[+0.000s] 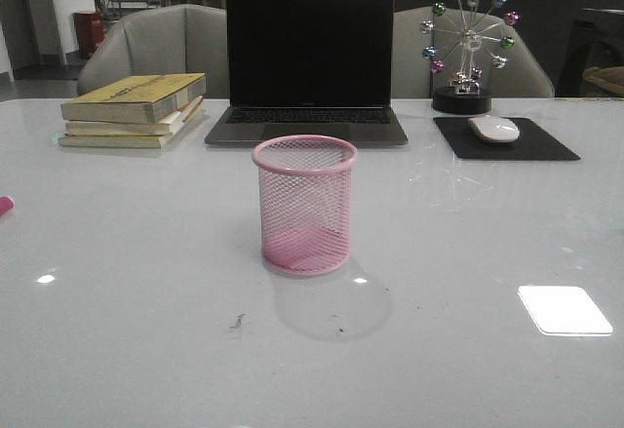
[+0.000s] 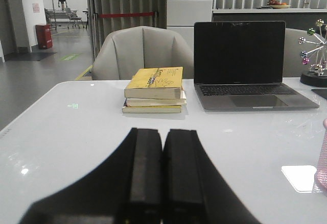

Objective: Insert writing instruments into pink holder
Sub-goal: 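Move the right gripper down over the green pen on the table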

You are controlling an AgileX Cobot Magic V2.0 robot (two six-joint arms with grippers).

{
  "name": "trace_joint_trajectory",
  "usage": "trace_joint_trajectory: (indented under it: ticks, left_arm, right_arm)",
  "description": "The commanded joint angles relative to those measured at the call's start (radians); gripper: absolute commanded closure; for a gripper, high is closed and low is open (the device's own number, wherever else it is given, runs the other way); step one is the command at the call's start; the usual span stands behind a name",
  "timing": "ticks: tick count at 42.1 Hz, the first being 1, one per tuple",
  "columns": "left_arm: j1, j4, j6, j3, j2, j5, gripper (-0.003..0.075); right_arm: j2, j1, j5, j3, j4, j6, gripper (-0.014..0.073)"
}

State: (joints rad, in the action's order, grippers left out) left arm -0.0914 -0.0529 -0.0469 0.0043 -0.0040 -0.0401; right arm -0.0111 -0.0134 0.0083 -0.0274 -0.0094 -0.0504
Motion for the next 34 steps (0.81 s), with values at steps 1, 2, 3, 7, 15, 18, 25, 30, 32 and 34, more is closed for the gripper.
trace_joint_trajectory:
  ticks: [1,2,3,7,15,18,25,30,32,34]
  left_arm:
    - [-0.002,-0.006,0.008,0.005,-0.020,0.093,0.0629]
    - [-0.002,-0.006,0.008,0.005,-0.020,0.093,0.0629]
    - [-0.002,-0.006,0.008,0.005,-0.020,0.093,0.0629]
    - [-0.002,-0.006,0.008,0.005,-0.020,0.093,0.0629]
    - [-0.002,-0.006,0.008,0.005,-0.020,0.093,0.0629]
    - [-0.002,-0.006,0.008,0.005,-0.020,0.093,0.0629]
    - [-0.002,-0.006,0.008,0.005,-0.020,0.096,0.0629]
    - [-0.002,-0.006,0.008,0.005,-0.020,0.114,0.0629]
    - [-0.002,-0.006,0.008,0.004,-0.020,0.141,0.0629]
    - [-0.002,-0.006,0.008,0.001,-0.020,0.177,0.0629]
  right_arm:
    - [-0.019,-0.008,-0.091,0.003,-0.007,0.005,0.0538]
    - [-0.019,-0.008,-0.091,0.003,-0.007,0.005,0.0538]
    - [-0.019,-0.008,-0.091,0.003,-0.007,0.005,0.0538]
    - [-0.019,-0.008,-0.091,0.003,-0.007,0.005,0.0538]
    - [-0.019,-0.008,-0.091,0.003,-0.007,0.005,0.0538]
    - [-0.019,-0.008,-0.091,0.003,-0.007,0.005,0.0538]
    - [-0.019,-0.008,-0.091,0.003,-0.007,0.005,0.0538]
    - [-0.019,-0.008,-0.091,0.003,-0.007,0.005,0.0538]
    - [-0.019,-0.008,-0.101,0.004,-0.007,0.005,0.0538]
    - [-0.019,-0.008,-0.120,0.004,-0.007,0.005,0.0538]
